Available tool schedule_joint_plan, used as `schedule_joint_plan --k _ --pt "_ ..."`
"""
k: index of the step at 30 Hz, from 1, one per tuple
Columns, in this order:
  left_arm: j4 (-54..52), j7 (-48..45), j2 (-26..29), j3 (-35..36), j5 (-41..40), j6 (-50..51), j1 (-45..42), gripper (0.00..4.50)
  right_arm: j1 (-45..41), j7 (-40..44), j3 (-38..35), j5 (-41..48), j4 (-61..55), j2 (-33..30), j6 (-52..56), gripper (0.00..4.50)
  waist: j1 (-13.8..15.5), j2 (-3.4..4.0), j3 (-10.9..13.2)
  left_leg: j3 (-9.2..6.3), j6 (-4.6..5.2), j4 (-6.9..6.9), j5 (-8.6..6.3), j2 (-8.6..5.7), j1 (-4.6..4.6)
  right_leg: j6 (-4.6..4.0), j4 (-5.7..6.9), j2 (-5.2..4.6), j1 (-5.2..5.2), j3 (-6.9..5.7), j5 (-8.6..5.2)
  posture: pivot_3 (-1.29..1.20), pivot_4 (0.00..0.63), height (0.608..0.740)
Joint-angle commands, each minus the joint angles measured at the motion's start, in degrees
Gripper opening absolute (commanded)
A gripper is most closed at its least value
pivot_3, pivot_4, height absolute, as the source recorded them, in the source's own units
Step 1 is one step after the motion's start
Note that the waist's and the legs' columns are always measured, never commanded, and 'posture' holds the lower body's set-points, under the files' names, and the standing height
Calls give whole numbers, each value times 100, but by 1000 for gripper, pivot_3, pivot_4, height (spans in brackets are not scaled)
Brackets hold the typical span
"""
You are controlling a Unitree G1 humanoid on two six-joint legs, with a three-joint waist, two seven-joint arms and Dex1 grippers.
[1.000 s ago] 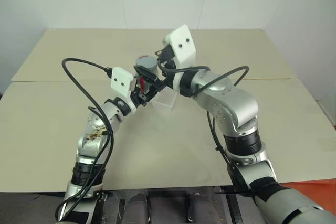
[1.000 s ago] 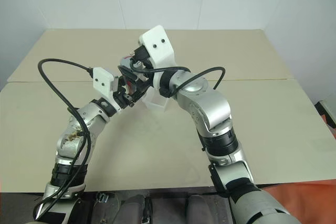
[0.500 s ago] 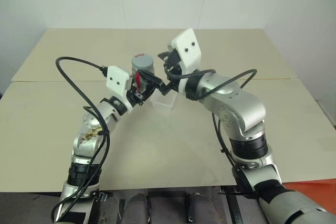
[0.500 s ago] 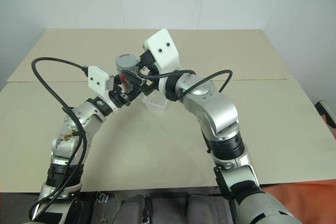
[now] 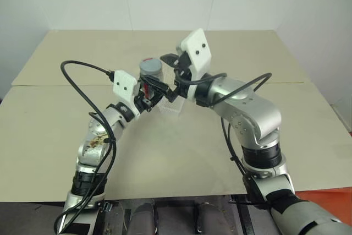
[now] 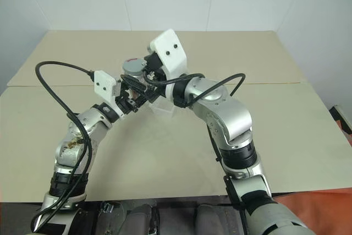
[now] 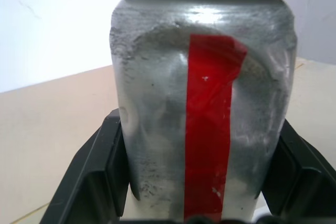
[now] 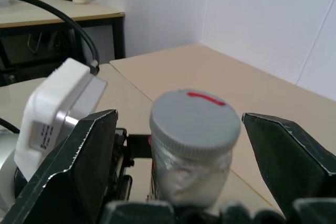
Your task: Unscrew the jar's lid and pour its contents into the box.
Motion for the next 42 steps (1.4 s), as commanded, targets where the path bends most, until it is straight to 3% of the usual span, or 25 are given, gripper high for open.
schedule_joint_plan --k 1,14,42 --pt "-242 -40 -6 5 -45 -42 -47 2859 -259 -69 -39 -68 20 114 -253 4425 -5 0 0 0 0 0 0 0 0 0 0 0 0 0 0 0 150 740" --pt "-302 -31 -10 2 -27 -31 21 2859 -393 -350 -53 -387 466 304 -353 4425 -4 0 0 1 -1 -1 0 0 0 0 0 0 0 0 0 0 150 740" --pt "-431 91 85 191 -59 91 11 2859 -52 -143 -122 -422 233 -144 -191 4425 -3 0 0 0 0 -1 0 0 0 0 -1 0 0 0 0 0 150 740"
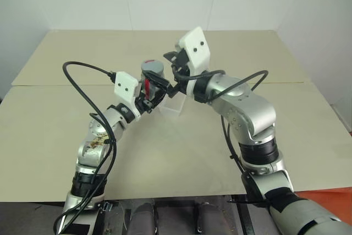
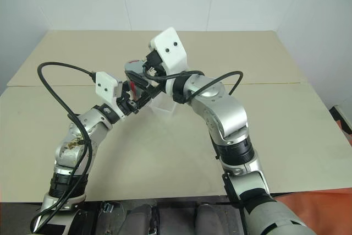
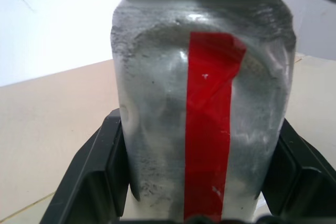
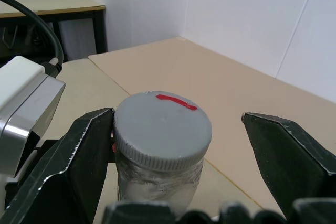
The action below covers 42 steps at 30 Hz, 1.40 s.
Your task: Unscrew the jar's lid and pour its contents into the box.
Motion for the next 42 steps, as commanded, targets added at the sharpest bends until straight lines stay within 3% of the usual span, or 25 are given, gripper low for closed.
schedule_joint_plan --k 1,22,30,42 --pt "-331 55 49 187 -61 -58 -24 2859 21 -37 -154 -34 -139 -107 -36 4425 0 0 0 0 0 0 0 0 0 0 0 0 0 0 0 0 150 740" --pt "-229 -1 29 214 -84 -112 -26 2859 190 -83 -323 98 -446 -339 156 4425 1 0 0 0 0 0 0 0 0 0 -1 0 0 0 0 0 150 740" --pt "-67 -19 -24 168 -31 -217 -86 2859 269 482 -380 709 -922 -482 137 4425 3 0 0 -1 1 0 -1 0 -1 0 -3 0 1 0 0 0 150 740" --pt "-192 27 -318 -109 51 -368 16 2859 -288 138 -84 215 -12 -23 -236 4425 3 0 0 0 1 0 0 0 0 0 -2 0 1 0 0 0 150 740"
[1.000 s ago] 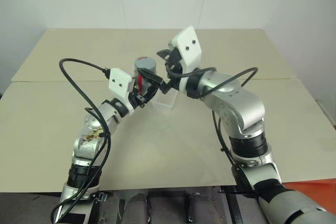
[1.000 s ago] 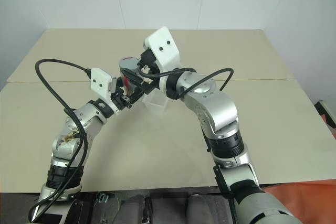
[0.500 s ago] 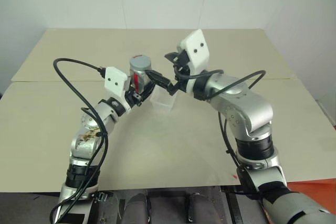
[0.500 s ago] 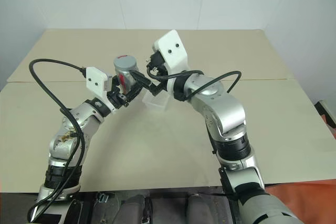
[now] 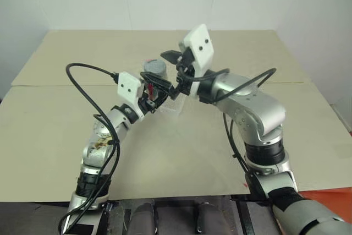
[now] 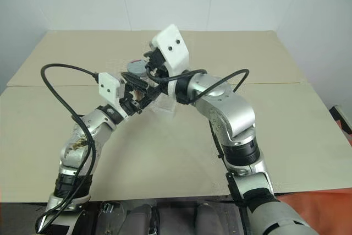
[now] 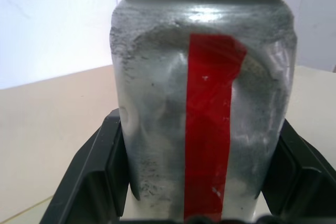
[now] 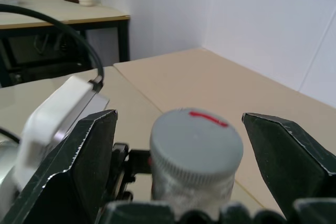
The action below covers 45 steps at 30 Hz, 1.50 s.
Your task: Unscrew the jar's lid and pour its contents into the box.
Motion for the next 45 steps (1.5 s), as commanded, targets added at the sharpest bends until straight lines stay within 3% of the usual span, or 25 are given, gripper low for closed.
schedule_joint_plan --k 1,15,45 --pt "-295 47 -49 -17 26 -152 21 2859 -206 -101 13 -179 91 76 -282 4425 3 0 0 0 0 0 0 0 0 0 0 0 0 0 0 0 150 740" --pt "-525 124 -4 28 -13 -32 177 2859 -267 -297 -67 -398 343 238 -260 4425 1 0 0 -1 0 0 0 1 0 0 1 0 -1 0 0 0 150 740" --pt "-463 190 70 198 -46 -31 133 2859 84 -218 -151 -255 -134 -309 9 4425 1 0 0 -1 0 0 0 1 0 0 1 0 -1 0 0 0 150 740"
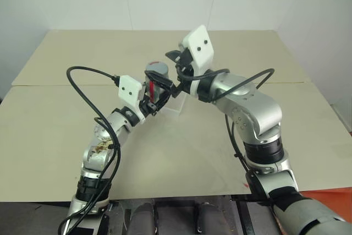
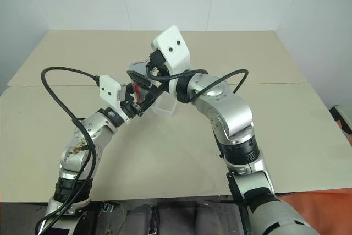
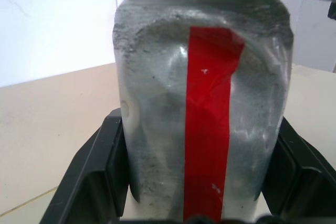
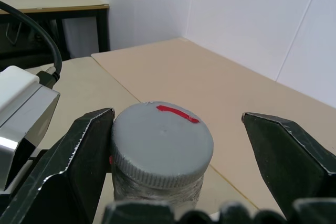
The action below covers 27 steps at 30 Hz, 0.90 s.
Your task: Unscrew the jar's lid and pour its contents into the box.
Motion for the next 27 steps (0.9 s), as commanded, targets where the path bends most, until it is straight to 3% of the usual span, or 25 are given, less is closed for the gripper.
schedule_joint_plan --k 1,27 --pt "-218 73 56 229 -42 -96 -48 2859 25 -74 -235 -62 -112 -154 14 4425 0 0 0 0 0 0 0 0 0 0 0 0 0 0 0 0 150 740" --pt "-251 169 14 275 -94 -74 -19 2859 242 -159 -310 -49 -424 -433 257 4425 8 0 0 0 0 1 0 -1 -1 0 -1 -1 1 0 0 0 150 740"
